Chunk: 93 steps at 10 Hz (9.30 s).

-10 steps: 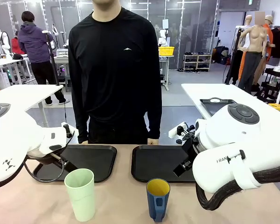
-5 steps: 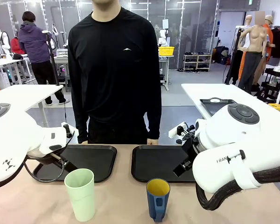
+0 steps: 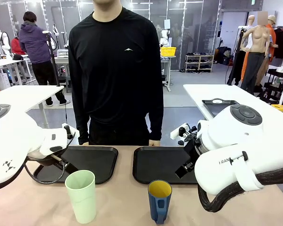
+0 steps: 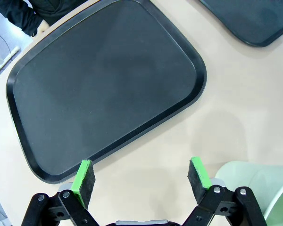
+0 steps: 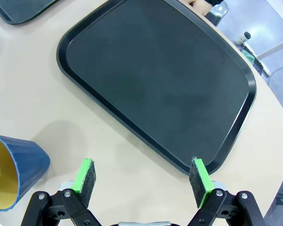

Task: Sort and store the cups by type.
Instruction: Pick up the Reusable plastic cup.

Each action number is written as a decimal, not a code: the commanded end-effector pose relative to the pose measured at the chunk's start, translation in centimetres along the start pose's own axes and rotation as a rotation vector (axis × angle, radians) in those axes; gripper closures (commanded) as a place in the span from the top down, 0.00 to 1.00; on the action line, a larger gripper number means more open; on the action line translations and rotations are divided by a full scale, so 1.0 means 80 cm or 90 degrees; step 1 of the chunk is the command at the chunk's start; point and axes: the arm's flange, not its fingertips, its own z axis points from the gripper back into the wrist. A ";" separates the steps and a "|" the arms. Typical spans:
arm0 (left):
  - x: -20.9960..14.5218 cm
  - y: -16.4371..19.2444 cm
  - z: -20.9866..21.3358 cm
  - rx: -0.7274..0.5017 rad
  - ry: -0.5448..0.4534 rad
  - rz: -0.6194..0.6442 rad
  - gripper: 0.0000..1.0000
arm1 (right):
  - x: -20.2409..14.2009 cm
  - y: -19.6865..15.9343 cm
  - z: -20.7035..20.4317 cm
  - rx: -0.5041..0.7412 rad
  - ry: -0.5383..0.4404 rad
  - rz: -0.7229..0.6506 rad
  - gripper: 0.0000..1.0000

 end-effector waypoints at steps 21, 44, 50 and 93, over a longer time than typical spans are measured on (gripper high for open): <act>0.005 -0.018 0.271 0.115 -0.241 -0.096 1.00 | 0.032 0.047 0.290 -0.125 -0.188 0.101 1.00; 0.011 0.141 0.074 0.057 -0.054 -0.016 1.00 | 0.031 -0.105 0.081 -0.066 -0.007 0.000 1.00; 0.011 0.141 0.074 0.057 -0.054 -0.016 1.00 | 0.031 -0.105 0.081 -0.066 -0.007 0.000 1.00; -0.132 0.242 0.023 -0.034 -0.015 -0.405 1.00 | 0.031 -0.105 0.081 -0.066 -0.007 0.000 1.00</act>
